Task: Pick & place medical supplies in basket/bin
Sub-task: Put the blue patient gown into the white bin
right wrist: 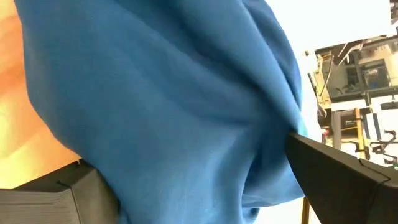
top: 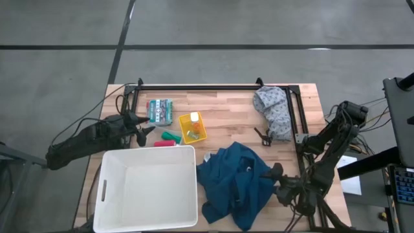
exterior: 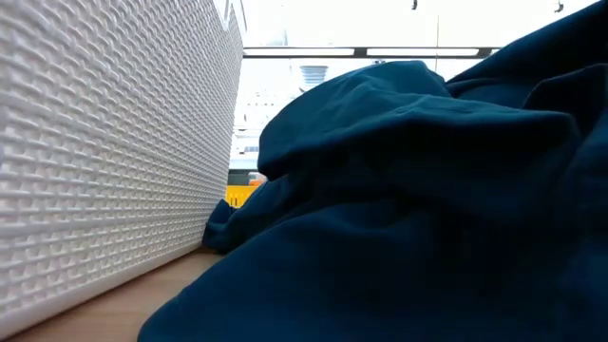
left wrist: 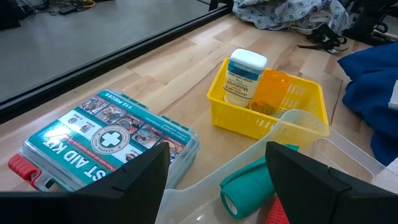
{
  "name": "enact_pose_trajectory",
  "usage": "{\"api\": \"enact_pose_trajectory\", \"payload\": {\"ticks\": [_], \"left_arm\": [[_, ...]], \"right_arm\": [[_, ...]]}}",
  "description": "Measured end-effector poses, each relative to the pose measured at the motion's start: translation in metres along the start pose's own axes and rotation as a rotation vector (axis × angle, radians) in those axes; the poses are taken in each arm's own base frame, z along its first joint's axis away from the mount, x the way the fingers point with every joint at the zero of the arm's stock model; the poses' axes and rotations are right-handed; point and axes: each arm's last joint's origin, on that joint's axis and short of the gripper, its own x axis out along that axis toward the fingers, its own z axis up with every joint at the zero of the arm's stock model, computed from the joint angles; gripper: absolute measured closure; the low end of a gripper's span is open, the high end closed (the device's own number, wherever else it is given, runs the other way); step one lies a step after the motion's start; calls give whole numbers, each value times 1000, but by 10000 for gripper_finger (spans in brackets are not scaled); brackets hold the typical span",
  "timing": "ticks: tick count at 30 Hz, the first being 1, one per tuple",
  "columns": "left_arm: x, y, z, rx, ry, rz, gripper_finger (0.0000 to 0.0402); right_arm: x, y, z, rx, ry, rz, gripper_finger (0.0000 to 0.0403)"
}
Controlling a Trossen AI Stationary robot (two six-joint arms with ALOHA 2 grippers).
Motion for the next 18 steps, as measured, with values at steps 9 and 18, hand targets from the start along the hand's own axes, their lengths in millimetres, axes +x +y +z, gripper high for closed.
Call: {"api": "enact_pose_trajectory", "payload": {"ticks": [9, 18], "left_arm": [[0, 0, 0, 0, 0, 0, 130], [0, 0, 0, 0, 0, 0, 130]], "right_arm": [[-3, -9, 8, 57, -19, -62, 3], [7, -22, 17, 87, -14, -92, 3]]}}
